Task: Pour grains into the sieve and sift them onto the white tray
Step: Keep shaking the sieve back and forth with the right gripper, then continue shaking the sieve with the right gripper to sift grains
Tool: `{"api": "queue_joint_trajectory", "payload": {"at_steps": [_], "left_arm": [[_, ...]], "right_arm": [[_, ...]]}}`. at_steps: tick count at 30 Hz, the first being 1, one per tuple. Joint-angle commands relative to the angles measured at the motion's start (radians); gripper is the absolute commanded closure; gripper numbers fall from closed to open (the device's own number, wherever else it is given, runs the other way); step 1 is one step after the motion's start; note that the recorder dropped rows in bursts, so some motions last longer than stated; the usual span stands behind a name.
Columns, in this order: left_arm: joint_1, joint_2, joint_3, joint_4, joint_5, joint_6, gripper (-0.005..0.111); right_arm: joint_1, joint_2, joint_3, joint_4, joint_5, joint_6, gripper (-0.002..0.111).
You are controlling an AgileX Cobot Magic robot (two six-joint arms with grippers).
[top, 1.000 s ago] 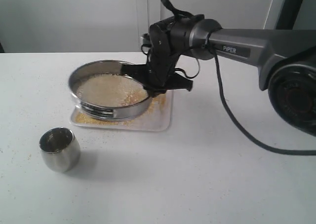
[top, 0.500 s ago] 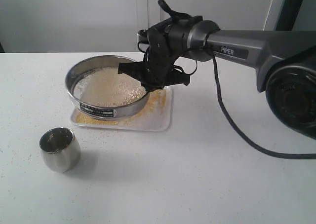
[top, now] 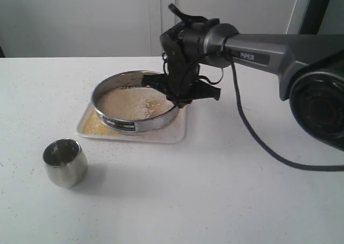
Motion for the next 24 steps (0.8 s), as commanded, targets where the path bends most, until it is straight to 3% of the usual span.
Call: {"api": "queue_joint_trajectory", "payload": {"at_steps": [1,4,7,10,15,22,24], "left_arm": [[0.003,-0.005,-0.002,-0.009,0.003,0.000,0.107],[0.003,-0.005,-0.002,-0.009,0.003,0.000,0.107],[0.003,-0.005,-0.002,-0.009,0.003,0.000,0.107],[0.003,-0.005,-0.002,-0.009,0.003,0.000,0.107],[0.003,-0.005,-0.002,-0.009,0.003,0.000,0.107],[0.003,-0.005,-0.002,-0.009,0.003,0.000,0.107],[0.003,-0.005,-0.002,-0.009,0.003,0.000,0.107]], "right_arm": [[0.006,-0.017,-0.006,0.081,-0.155,-0.008,0.108],[0.039,-0.017,-0.006,0.067,-0.224,-0.098,0.108],[0.001,-0.022,-0.006,-0.052,-0.059,-0.019,0.108],[-0.042,-0.025,-0.006,-0.036,0.064,0.045,0.108],[0.010,-0.022,-0.006,0.121,-0.168,-0.057,0.108],[-0.043,-0.030,-0.006,0.010,0.021,0.040,0.108],[-0.043,-0.030,-0.006,0.019,0.001,0.061,0.108]]}}
